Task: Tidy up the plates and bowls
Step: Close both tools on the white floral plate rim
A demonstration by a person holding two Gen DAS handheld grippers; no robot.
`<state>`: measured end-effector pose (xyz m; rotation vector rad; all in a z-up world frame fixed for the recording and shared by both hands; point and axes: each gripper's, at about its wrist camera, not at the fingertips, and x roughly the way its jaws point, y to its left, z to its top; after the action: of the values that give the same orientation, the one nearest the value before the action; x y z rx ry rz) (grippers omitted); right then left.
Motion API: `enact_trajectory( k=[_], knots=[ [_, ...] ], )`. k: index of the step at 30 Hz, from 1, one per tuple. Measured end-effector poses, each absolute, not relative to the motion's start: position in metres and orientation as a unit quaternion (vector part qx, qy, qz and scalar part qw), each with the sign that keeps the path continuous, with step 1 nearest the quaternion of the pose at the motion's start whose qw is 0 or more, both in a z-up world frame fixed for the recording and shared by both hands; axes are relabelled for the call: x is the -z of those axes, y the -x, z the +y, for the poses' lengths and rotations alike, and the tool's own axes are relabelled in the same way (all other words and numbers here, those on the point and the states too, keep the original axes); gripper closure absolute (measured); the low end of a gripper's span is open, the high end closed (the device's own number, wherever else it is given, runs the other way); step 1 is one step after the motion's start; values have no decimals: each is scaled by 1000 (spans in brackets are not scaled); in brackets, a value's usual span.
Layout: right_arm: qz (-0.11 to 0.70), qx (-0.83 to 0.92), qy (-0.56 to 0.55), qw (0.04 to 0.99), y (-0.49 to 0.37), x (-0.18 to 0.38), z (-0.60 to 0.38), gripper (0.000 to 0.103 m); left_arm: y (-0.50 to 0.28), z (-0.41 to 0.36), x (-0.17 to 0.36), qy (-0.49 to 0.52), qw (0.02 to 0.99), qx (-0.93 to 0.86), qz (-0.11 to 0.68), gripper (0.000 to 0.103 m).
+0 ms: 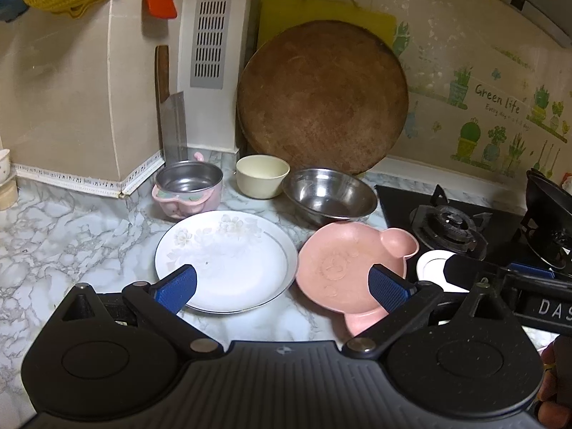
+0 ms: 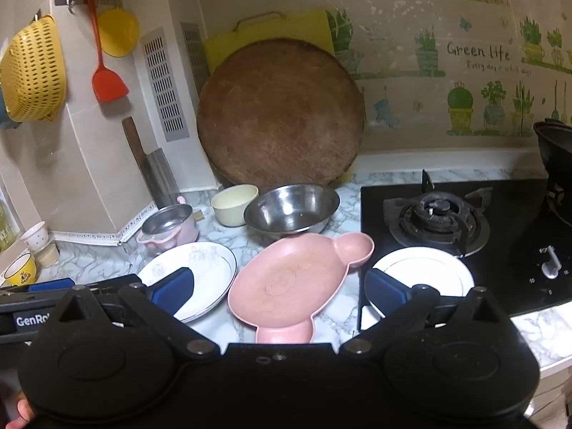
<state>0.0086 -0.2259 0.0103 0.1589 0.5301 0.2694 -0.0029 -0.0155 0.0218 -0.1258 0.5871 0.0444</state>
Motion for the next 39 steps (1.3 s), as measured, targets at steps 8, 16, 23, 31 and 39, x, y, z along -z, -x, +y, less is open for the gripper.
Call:
enact_trajectory(
  k=[8, 16, 23, 31, 39],
  knots=[
    [287, -161, -50, 943, -53, -1, -187, 2, -29, 29, -4, 70, 945, -57, 314, 0],
    [309, -168, 3, 936, -115, 11, -136, 6, -74, 84, 19, 69, 934, -102, 336, 0],
    [366, -173, 5, 914, -177, 34, -107, 6, -111, 118, 49, 79, 916, -113, 376, 0],
    [440, -180, 22, 879, -231, 69, -77, 23, -136, 142, 80, 125, 892, -101, 422, 1],
    [454, -182, 52, 871, -250, 84, -63, 27, -146, 155, 91, 167, 876, -82, 445, 34]
  ],
)
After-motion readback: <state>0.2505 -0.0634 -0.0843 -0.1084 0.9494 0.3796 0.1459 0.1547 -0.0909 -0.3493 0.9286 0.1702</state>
